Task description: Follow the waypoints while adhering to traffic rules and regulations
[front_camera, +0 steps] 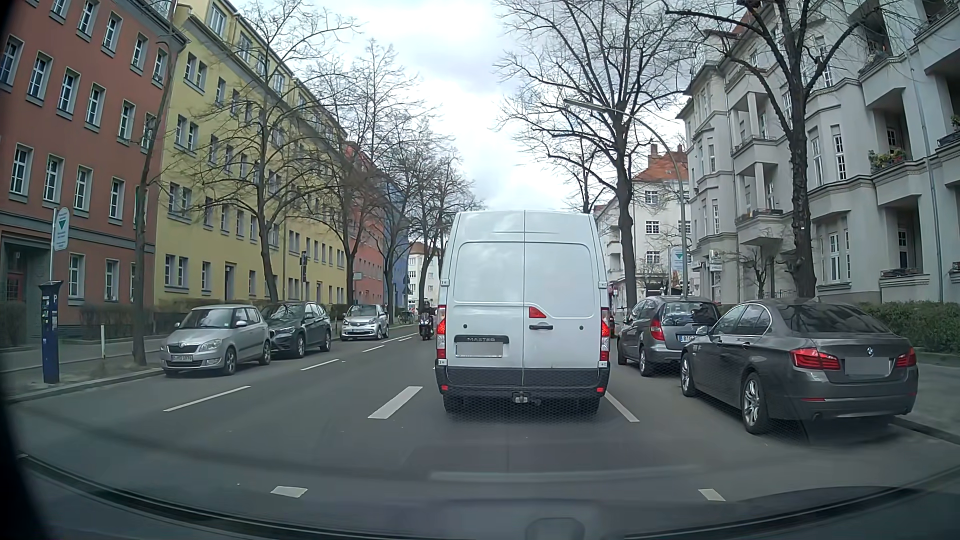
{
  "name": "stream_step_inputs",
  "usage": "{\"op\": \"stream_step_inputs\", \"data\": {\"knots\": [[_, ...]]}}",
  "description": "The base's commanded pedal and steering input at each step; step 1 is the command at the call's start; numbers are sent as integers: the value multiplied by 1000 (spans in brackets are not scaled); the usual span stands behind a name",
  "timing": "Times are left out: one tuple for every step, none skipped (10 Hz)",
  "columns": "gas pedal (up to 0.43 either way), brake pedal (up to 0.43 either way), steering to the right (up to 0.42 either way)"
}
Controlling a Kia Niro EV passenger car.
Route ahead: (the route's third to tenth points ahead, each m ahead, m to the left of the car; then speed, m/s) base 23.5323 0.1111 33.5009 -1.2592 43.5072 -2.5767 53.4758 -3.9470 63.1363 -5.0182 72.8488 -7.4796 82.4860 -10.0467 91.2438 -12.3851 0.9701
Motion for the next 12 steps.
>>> {"op": "stream_step_inputs", "data": {"knots": [[39,37,1],[59,37,1],[67,37,1],[79,37,1],[98,37,2],[98,37,3],[110,37,4],[118,37,5],[118,37,5],[130,37,5],[130,37,5],[130,37,5]]}}
